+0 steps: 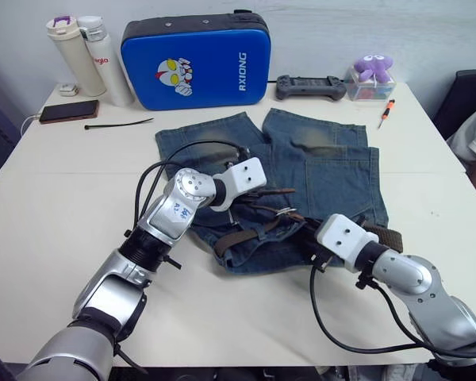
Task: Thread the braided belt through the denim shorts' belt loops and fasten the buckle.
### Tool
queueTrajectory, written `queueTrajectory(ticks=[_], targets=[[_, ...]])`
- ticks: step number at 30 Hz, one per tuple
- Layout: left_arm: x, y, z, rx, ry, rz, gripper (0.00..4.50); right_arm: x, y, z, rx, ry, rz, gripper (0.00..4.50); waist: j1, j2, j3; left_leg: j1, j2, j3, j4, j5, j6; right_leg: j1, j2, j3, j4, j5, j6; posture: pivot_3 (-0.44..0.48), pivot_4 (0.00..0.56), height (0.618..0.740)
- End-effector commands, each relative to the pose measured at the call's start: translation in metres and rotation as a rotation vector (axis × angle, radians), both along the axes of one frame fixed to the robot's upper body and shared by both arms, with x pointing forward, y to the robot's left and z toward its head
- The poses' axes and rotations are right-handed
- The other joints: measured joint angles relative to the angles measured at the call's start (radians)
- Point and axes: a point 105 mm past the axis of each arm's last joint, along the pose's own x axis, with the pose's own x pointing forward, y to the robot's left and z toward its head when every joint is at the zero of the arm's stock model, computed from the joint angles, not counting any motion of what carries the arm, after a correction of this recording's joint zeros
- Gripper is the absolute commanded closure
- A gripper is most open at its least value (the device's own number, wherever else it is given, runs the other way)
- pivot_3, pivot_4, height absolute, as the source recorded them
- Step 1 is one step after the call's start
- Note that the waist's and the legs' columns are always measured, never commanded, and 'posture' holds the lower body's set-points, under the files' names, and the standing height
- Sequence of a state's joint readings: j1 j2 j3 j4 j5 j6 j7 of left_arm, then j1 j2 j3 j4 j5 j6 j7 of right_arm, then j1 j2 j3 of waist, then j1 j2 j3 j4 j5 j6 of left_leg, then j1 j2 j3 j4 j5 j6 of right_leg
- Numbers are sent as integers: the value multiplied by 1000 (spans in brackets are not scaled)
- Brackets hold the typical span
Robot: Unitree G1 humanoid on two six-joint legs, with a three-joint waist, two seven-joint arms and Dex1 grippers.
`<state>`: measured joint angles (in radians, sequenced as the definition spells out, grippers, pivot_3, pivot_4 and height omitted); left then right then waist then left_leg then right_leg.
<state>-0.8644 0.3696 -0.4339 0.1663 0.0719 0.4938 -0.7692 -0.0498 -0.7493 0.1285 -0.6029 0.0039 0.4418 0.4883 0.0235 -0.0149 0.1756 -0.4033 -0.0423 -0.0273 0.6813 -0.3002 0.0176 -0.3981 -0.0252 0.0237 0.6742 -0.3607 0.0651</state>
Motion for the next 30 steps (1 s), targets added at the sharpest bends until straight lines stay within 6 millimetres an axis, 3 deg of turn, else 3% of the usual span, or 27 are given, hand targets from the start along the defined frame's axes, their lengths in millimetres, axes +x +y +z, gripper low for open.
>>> queueTrajectory(ticks=[1,3,10,20,25,30], targets=[[-15,-8,8,19,-33,-138,4500,-1,-2,15,-9,-68,-10,4418,0,0,0,0,0,0,0,0,0,0,0,0,0,0,0,0,150,740],[-21,-5,6,64,-31,-201,4500,0,-3,15,-17,-68,-10,4418,-1,0,0,0,0,0,0,0,0,0,0,0,0,0,0,0,150,740],[-10,14,4,152,-55,-178,4500,1,-5,13,-34,-59,-14,4418,0,0,0,0,0,0,0,0,0,0,0,0,0,0,0,0,150,740],[-18,13,-2,187,-50,-215,4500,4,-6,19,-62,-85,-19,4418,-1,0,0,0,0,0,0,0,0,0,0,0,0,0,0,0,150,740],[-14,20,2,187,-48,-189,4500,5,-12,19,-67,-80,-49,4418,0,0,0,0,0,0,0,0,0,0,0,0,1,0,0,0,150,740],[-13,15,14,158,-49,-196,4500,5,-11,16,-67,-69,-47,4418,0,0,0,0,0,0,0,0,0,0,0,0,1,0,0,0,150,740]])
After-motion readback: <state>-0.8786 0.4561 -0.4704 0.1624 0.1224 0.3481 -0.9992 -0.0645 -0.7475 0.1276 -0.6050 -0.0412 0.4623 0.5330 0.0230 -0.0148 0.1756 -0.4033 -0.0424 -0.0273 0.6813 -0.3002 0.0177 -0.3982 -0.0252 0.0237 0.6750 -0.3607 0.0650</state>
